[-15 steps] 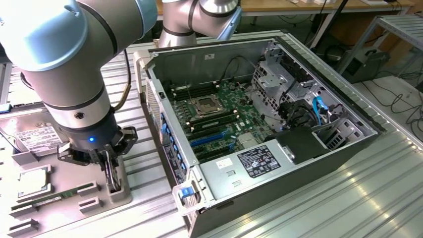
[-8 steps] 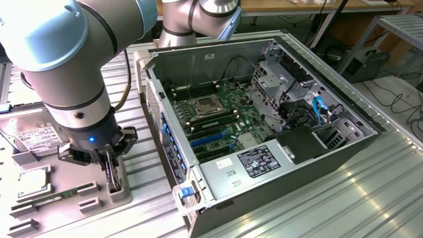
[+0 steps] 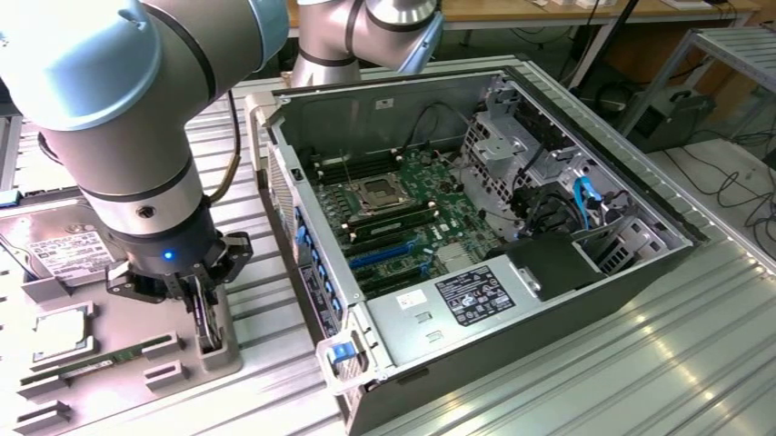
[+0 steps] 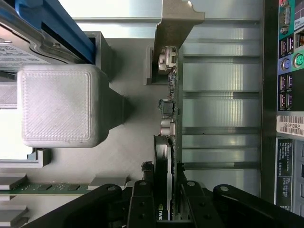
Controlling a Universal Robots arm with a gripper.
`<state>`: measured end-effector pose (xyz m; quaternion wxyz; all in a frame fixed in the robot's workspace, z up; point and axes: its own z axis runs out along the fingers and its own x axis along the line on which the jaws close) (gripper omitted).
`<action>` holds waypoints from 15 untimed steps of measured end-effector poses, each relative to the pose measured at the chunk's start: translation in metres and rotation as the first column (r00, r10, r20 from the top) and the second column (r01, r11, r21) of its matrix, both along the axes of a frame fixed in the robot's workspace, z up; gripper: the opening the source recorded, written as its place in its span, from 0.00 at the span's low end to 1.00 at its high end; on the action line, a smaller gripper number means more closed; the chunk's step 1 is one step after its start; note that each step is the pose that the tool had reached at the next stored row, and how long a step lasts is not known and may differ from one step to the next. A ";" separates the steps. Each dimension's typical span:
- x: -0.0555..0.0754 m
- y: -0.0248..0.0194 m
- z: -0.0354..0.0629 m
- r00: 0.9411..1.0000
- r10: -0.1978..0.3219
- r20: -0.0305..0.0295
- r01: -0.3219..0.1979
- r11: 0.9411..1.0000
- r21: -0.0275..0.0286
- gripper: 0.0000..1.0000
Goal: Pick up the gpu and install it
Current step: 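Pick up the gpu and move the gpu toward the slot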
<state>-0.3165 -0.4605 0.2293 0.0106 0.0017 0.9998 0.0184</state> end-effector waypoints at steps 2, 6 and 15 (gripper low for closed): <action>0.000 0.0000 0.0000 1.000 0.000 0.000 0.000 1.000 0.000 0.27; 0.000 0.0000 0.0048 1.000 0.000 0.000 0.000 1.000 0.000 0.27; 0.000 0.0000 0.0302 1.000 0.000 0.000 0.000 1.000 0.000 0.27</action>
